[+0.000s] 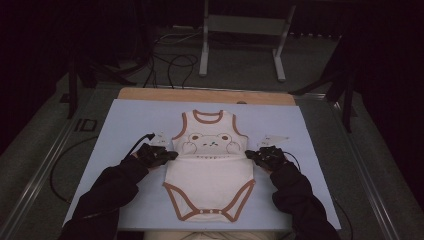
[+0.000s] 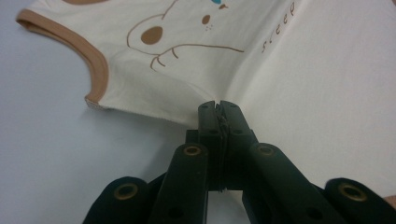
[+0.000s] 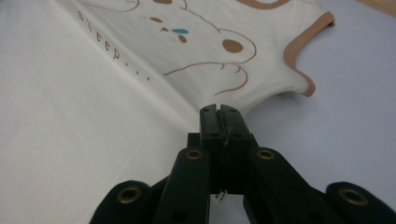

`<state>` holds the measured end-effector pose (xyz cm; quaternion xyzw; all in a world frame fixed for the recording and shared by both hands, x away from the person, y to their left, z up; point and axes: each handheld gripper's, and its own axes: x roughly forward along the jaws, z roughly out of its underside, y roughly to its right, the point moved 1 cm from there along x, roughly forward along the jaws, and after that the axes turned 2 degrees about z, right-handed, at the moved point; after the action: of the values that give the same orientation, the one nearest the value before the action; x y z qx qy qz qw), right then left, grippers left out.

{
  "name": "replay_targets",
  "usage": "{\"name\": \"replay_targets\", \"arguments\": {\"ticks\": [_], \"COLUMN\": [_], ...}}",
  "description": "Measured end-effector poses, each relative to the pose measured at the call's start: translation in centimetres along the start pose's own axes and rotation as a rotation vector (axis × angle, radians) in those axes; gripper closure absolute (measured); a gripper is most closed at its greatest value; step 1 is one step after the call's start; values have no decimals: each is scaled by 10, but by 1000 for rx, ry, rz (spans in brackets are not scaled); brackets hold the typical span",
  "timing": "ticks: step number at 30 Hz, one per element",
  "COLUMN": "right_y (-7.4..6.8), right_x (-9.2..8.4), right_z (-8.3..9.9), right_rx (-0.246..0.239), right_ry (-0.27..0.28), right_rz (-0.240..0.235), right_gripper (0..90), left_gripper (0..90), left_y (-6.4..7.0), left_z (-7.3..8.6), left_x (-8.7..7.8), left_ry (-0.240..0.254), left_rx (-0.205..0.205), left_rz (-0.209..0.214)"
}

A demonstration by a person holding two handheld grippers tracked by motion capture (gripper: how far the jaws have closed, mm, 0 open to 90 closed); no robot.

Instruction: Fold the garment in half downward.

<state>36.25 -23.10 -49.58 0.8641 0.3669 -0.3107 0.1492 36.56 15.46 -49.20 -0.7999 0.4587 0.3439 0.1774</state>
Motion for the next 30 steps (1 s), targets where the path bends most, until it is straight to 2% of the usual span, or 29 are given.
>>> {"name": "replay_targets", "arguments": {"ticks": [14,27,30], "right_y": [-10,-27,-30], "right_x": [-21,-39,-41], "right_z": [0,7,9], "right_rx": [-23,-62,-59], "right_ry": [33,34,34], "right_rz": [-1,-18,-25], "right_gripper": [896,896,896], "left_gripper": [900,900,900], "left_y": [14,40,42], "left_z": [-4,6,6], "left_x": [-20,-34,-36], "left_ry": [22,20,20], "left_rx": [46,104,107], "left_rz": [7,38,42]}}
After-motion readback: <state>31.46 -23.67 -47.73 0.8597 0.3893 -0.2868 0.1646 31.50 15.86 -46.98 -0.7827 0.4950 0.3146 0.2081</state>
